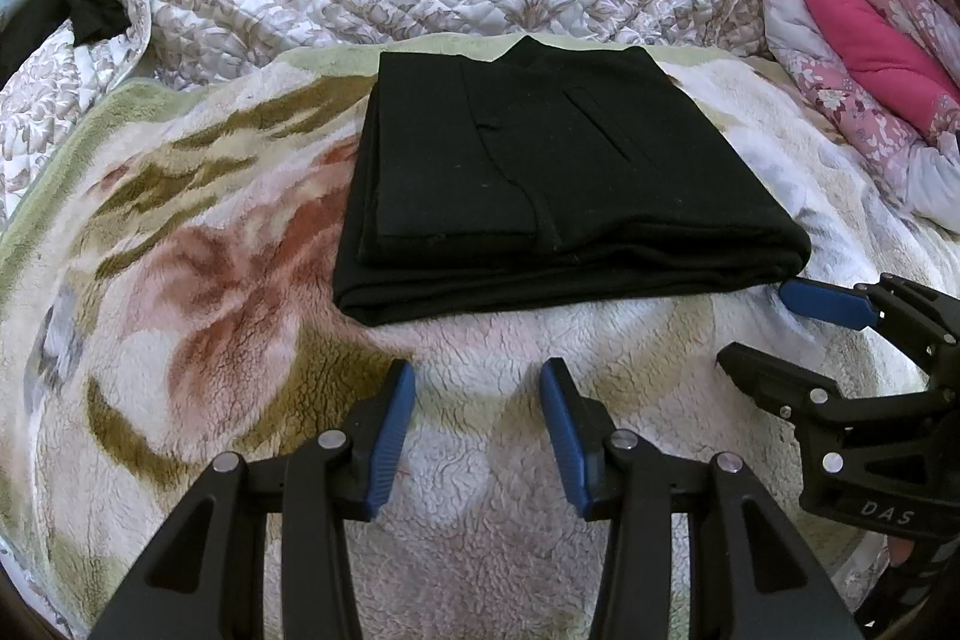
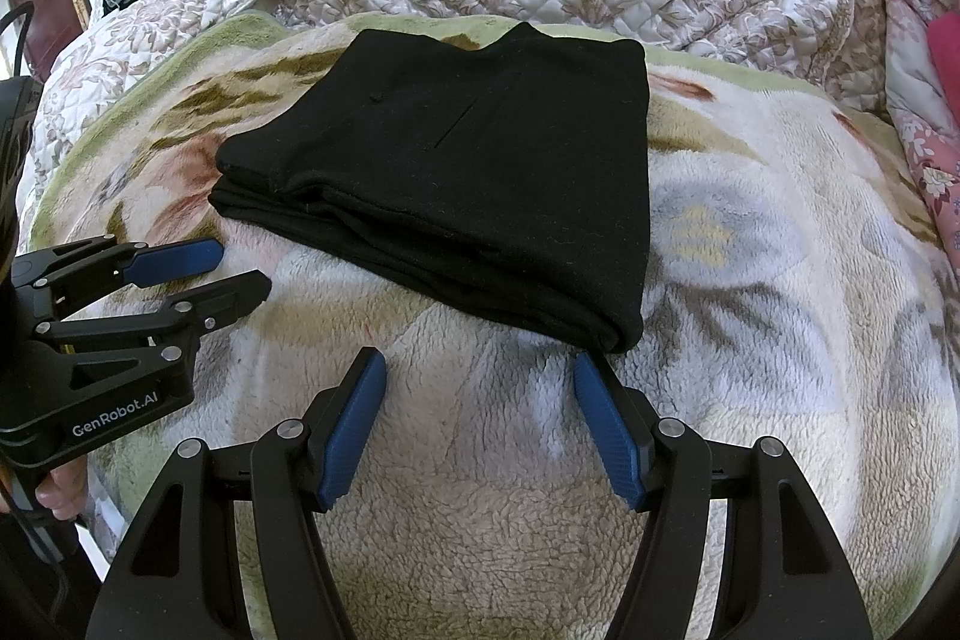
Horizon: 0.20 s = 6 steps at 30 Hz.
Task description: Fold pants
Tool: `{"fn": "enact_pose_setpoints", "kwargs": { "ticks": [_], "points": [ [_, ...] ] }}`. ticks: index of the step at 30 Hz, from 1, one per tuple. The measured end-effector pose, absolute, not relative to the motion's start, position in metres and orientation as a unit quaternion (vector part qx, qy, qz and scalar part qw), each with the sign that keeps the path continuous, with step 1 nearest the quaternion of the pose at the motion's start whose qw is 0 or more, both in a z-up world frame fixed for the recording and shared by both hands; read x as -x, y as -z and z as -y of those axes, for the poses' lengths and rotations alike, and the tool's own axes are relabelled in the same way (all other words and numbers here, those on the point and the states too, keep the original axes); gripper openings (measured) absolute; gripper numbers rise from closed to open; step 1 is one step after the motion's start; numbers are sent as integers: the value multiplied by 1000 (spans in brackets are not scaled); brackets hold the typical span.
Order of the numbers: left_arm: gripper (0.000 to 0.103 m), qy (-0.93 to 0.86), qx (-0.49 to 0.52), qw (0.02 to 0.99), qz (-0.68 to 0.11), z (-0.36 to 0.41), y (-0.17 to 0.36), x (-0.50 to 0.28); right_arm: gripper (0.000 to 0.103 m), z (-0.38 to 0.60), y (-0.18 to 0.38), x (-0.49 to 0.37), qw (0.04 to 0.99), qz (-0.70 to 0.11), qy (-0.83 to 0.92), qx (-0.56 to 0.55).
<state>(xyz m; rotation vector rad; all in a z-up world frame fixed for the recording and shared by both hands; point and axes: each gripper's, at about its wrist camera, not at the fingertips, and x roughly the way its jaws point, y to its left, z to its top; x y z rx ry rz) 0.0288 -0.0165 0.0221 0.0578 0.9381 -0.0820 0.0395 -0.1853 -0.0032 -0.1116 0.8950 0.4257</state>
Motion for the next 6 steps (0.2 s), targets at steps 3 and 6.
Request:
{"fn": "enact_pose_setpoints", "kwargs": {
  "ticks": [3,6],
  "points": [
    [47,39,-24,891,-452,15,-22,-29,65,185,3,-39,878,-429,-204,53],
    [47,40,-23,891,-451,12,-22,-27,66,187,3,-39,879,-425,-209,56]
  ]
}}
